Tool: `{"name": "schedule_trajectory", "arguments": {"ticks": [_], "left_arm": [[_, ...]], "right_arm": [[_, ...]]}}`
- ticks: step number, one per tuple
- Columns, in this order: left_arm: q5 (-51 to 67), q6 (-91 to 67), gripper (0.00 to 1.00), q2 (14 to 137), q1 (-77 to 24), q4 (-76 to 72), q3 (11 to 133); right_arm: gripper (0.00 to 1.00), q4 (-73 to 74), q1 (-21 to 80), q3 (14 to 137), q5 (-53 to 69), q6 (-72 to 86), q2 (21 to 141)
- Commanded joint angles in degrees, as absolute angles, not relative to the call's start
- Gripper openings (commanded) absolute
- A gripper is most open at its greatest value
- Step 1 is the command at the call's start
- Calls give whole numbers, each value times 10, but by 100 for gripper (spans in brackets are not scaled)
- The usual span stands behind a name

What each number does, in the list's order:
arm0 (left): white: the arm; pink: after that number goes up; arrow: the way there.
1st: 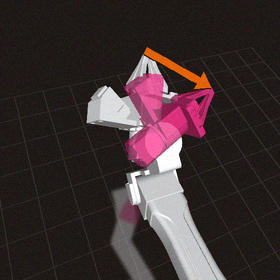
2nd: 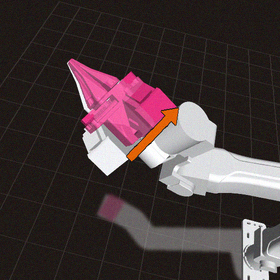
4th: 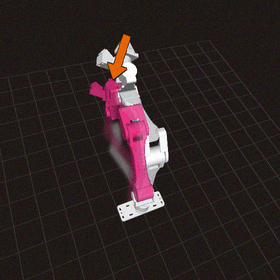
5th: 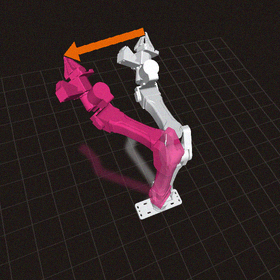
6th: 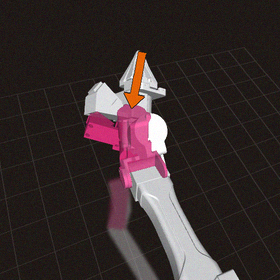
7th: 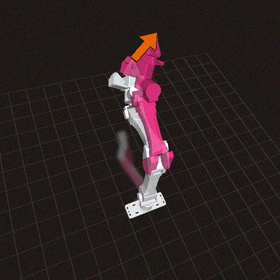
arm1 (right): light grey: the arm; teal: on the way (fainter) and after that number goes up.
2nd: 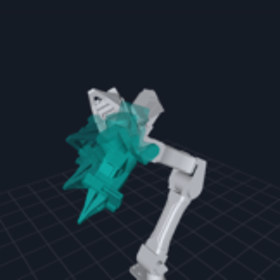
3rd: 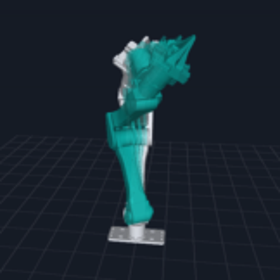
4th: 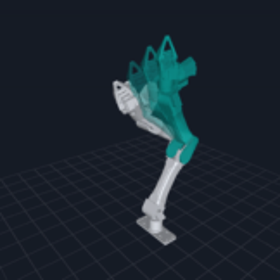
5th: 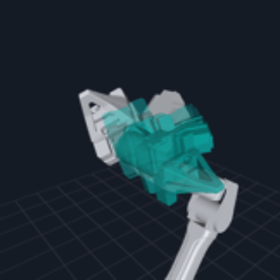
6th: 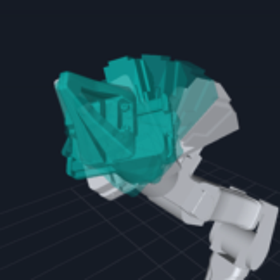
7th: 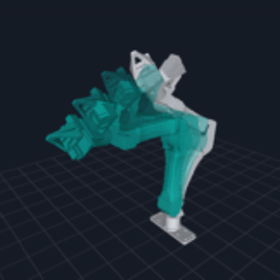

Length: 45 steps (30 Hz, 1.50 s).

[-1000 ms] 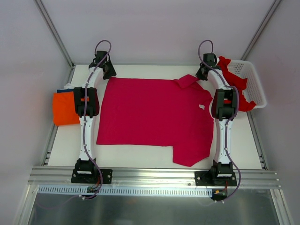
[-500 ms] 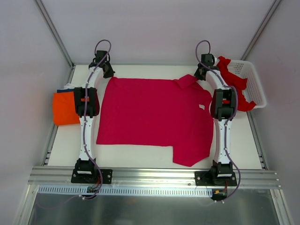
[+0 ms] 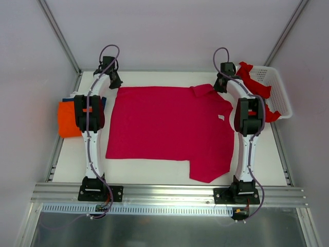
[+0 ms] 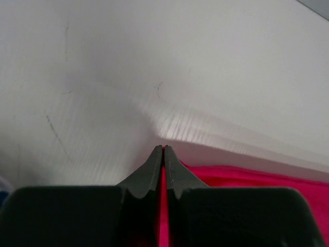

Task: Fold and stack the t-shirts
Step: Grap the side of the flattened tshirt furthest away from the robot with both arms, then fold the flattened tshirt in 1/3 of the way

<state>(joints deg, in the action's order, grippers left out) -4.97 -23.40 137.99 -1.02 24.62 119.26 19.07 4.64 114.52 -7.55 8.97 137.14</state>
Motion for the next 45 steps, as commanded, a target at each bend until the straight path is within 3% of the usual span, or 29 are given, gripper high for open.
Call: {"name": "schedule_trajectory", "arguments": {"ticks": [1, 12, 31, 45], "left_arm": [[-75, -241, 0, 1289, -5, 248, 1158], [-69, -236, 0, 1233, -25, 236, 1093], [-111, -243, 0, 1052, -36, 203, 850], [-91, -235, 0, 1028, -36, 204, 794]], "right_arm": [[0, 164, 56, 1083, -84, 69, 1247], [1, 158, 72, 912, -102, 23, 1060], [1, 205, 151, 678, -136, 30, 796], [0, 254, 171, 607, -158, 27, 722]]}}
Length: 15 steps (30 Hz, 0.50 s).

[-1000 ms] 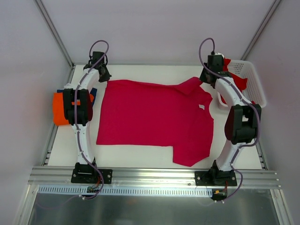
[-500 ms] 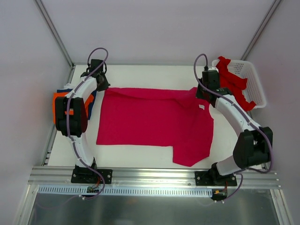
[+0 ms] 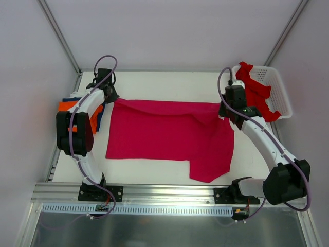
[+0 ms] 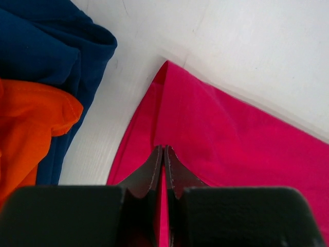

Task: Fold and stack the t-shirts
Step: Fold the flattened tshirt in 1/3 of the way

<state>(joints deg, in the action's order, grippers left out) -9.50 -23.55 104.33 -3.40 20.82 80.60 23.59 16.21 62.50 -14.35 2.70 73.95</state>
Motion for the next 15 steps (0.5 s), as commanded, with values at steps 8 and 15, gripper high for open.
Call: {"name": "schedule_trajectory", "arguments": {"ticks": [8, 15], "left_arm": [[-98, -223, 0, 1038, -36, 216, 783], [-101, -221, 0, 1056, -37, 254, 795]], "right_arm": [[0, 269, 191, 547, -157, 45, 705], [1, 295, 214, 509, -200, 66, 684]]}}
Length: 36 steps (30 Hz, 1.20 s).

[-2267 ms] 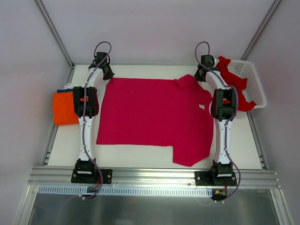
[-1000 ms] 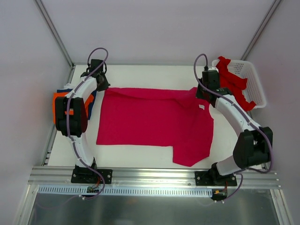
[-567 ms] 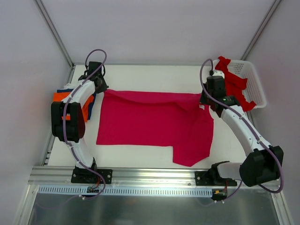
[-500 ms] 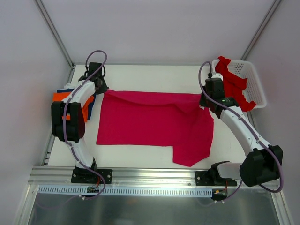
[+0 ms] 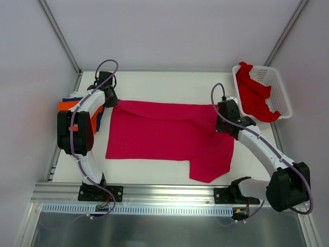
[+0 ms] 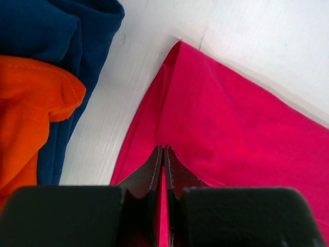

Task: Fold and stack the t-shirts
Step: Fold the flattened tshirt in 1/3 of the way

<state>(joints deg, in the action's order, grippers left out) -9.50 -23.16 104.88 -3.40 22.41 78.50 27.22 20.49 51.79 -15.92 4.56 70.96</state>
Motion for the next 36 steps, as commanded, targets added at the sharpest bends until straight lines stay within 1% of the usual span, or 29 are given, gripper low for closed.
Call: {"name": "schedule_trajectory", "arguments": {"ticks": [1, 2, 3, 4, 5, 7, 8, 9, 10, 11, 12, 14, 15, 16, 17, 19, 21, 23, 24, 25, 26, 27, 29, 30, 31, 32, 33, 35, 36], "left_arm": [[-101, -221, 1, 1058, -37, 258, 795], [-102, -221, 6, 1061, -37, 266, 795], [-105, -221, 21, 1064, -38, 270, 792], [-105, -221, 27, 1065, -39, 272, 790], [-105, -221, 29, 1066, -39, 274, 788], [-108, -223, 50, 1064, -43, 274, 780], [-112, -224, 63, 1062, -45, 275, 777], [-121, -228, 92, 1060, -48, 273, 773], [-126, -231, 99, 1056, -50, 273, 772], [-127, -232, 99, 1049, -52, 274, 772], [-131, -236, 99, 1045, -56, 274, 773], [-135, -236, 99, 1033, -63, 273, 776], [-140, -235, 99, 1030, -67, 274, 784], [-150, -234, 99, 1028, -77, 274, 790], [-153, -234, 99, 1027, -83, 274, 803], [-157, -229, 99, 1032, -98, 274, 819], [-159, -231, 99, 1046, -108, 276, 840], [-161, -231, 99, 1065, -119, 275, 859], [-162, -234, 99, 1073, -121, 275, 866], [-163, -234, 99, 1081, -123, 275, 872], [-162, -235, 96, 1097, -124, 277, 881], [-161, -236, 92, 1105, -124, 277, 886], [-159, -232, 83, 1126, -124, 278, 901], [-157, -231, 71, 1133, -124, 279, 904], [-157, -229, 65, 1139, -124, 279, 910], [-156, -226, 56, 1150, -124, 281, 917], [-156, -226, 38, 1155, -124, 282, 920], [-156, -224, 20, 1166, -124, 285, 927], [-156, -223, 10, 1171, -123, 286, 929]], "right_arm": [[1, 303, 217, 507, -206, 68, 681], [1, 308, 221, 506, -209, 69, 677], [1, 313, 222, 505, -218, 72, 678], [1, 322, 223, 504, -222, 74, 676], [1, 326, 227, 502, -227, 76, 674], [1, 333, 231, 497, -238, 79, 672], [0, 336, 232, 496, -242, 81, 672], [1, 339, 234, 494, -250, 83, 672], [7, 342, 235, 491, -254, 85, 671], [22, 345, 236, 491, -257, 86, 671], [47, 353, 236, 491, -263, 87, 671], [55, 364, 242, 495, -271, 91, 665], [69, 375, 244, 497, -280, 92, 653], [75, 381, 248, 501, -285, 91, 645], [77, 387, 250, 512, -293, 91, 637], [80, 399, 253, 525, -301, 90, 607], [80, 388, 254, 539, -303, 76, 592], [76, 374, 253, 547, -306, 64, 589], [57, 357, 254, 556, -307, 53, 596], [43, 346, 252, 560, -308, 47, 617], [13, 336, 252, 564, -308, 40, 634], [2, 321, 249, 576, -308, 33, 654], [1, 307, 243, 593, -298, 27, 728], [1, 295, 234, 605, -294, 26, 756], [1, 289, 230, 629, -287, 24, 783], [0, 280, 226, 642, -274, 21, 834], [1, 274, 219, 655, -270, 20, 858], [0, 267, 207, 697, -251, 19, 905], [1, 268, 195, 713, -244, 18, 948]]}}
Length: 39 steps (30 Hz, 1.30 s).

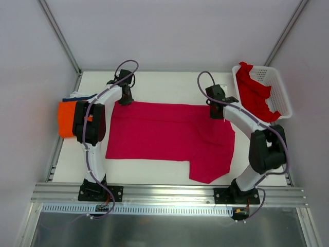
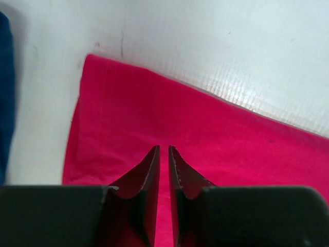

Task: Fold and stack the t-shirts
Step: Fold the flattened tshirt in 1/3 of the way

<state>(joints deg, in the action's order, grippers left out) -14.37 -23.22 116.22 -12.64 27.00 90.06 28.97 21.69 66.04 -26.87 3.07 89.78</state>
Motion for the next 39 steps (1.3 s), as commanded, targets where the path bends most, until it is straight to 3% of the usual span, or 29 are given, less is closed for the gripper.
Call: {"name": "schedule_trajectory", "arguments": {"ticks": [1, 10, 22, 39], "left_arm": [[-156, -222, 8, 1177, -123, 286, 932], [-153, -211, 0, 1210, -119, 290, 958], [-136, -217, 0, 1230, -113, 294, 962], [-103, -228, 0, 1236, -85, 305, 948]], "right_arm": [[0, 270, 189, 728, -237, 19, 970], [0, 275, 139, 875, -203, 0, 1121], [0, 362, 96, 1010, -165, -10, 1229], [1, 462, 52, 921, -258, -32, 1161]]}}
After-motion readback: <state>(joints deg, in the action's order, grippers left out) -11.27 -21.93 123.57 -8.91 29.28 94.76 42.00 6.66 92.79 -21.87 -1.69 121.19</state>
